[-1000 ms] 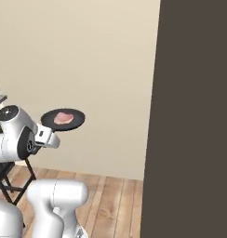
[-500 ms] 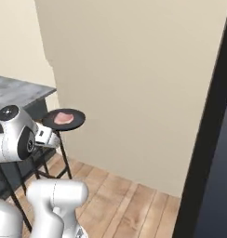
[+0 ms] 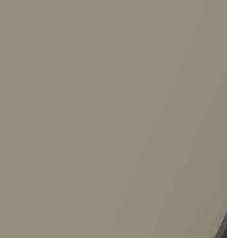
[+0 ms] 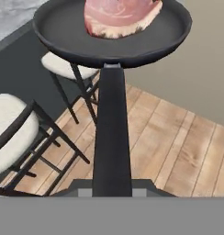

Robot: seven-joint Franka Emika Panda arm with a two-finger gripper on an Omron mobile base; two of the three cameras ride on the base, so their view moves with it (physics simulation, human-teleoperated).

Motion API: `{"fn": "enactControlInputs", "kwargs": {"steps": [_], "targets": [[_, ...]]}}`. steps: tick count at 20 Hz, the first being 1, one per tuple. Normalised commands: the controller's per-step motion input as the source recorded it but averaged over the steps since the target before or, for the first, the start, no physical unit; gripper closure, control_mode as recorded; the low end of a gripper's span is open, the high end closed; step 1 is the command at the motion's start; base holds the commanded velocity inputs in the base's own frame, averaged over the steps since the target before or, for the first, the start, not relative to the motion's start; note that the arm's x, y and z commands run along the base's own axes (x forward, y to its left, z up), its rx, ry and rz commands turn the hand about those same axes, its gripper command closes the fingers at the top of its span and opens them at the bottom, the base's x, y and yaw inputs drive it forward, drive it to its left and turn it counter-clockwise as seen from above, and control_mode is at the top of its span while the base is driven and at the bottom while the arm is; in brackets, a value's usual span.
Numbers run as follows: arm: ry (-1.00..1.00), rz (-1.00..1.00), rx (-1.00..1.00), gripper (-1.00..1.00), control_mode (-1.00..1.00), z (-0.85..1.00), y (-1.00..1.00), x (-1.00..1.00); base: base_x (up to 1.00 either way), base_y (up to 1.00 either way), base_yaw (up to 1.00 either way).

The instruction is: Pick up the pan with the steak in it and place it on the dining table. Then place the steak on the plate.

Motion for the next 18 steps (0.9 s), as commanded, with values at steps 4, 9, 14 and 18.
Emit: {"fn": "enactControlInputs", "kwargs": {"steps": [4,9,14,18], "targets": [[0.0,0.0,0.0,1.0,1.0,0.0,0.0,0.0,-0.03,0.0,0.49],[0.0,0.0,0.0,1.0,1.0,0.0,0.0,0.0,-0.04,0.0,0.49],[0.0,0.0,0.0,1.0,1.0,0.0,0.0,0.0,-0.07,0.03,0.46],[0.0,0.0,0.0,1.0,1.0,0.0,0.0,0.0,-0.08,0.06,0.45]]}}
